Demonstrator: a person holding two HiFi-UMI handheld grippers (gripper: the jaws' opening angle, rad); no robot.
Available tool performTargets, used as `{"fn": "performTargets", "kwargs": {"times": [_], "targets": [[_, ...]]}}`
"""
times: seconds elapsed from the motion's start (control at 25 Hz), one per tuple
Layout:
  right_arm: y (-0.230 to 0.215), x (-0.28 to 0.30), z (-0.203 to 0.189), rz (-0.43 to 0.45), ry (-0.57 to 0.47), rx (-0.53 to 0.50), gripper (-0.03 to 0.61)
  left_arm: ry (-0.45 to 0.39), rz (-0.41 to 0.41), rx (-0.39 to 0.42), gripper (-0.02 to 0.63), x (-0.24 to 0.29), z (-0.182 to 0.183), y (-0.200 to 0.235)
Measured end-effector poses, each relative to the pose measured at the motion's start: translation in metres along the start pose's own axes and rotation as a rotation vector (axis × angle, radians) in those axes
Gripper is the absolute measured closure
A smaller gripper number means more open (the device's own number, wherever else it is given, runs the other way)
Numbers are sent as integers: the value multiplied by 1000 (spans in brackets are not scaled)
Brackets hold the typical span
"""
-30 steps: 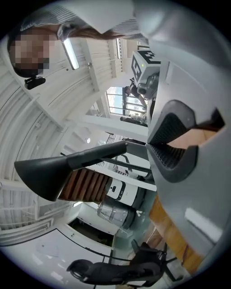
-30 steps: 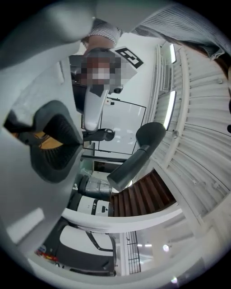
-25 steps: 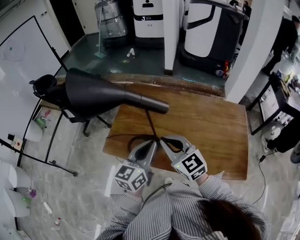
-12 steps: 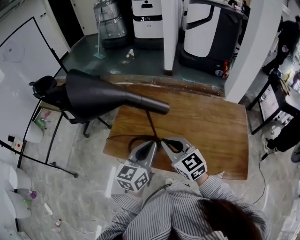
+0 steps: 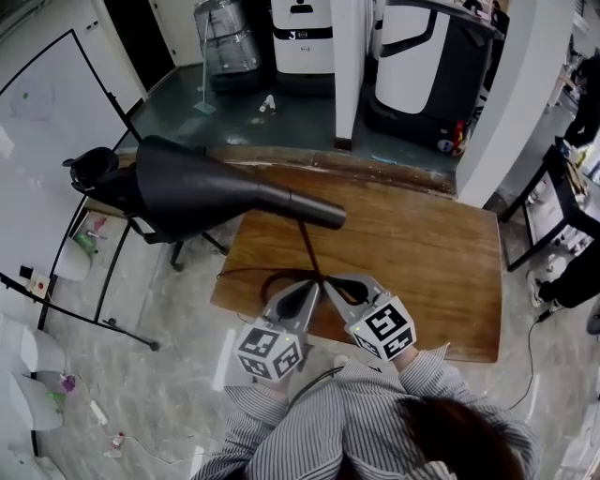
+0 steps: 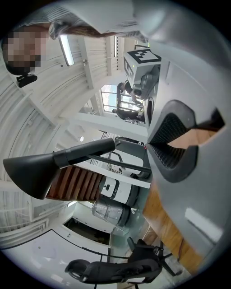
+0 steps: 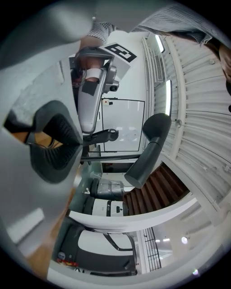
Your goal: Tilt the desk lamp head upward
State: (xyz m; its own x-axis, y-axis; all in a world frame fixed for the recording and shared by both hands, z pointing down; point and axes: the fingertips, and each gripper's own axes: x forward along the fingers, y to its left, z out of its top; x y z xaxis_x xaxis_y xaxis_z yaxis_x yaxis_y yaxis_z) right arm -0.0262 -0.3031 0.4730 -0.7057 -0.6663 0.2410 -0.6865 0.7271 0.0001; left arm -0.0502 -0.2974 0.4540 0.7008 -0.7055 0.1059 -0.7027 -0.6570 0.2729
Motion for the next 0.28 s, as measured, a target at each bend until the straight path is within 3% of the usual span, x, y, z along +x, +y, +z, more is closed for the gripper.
{"fn": "performTargets", "kwargs": {"times": [0.28], "targets": [[-2, 1, 3, -4, -13, 7, 577, 1, -8, -20, 608, 1, -1, 2]]}}
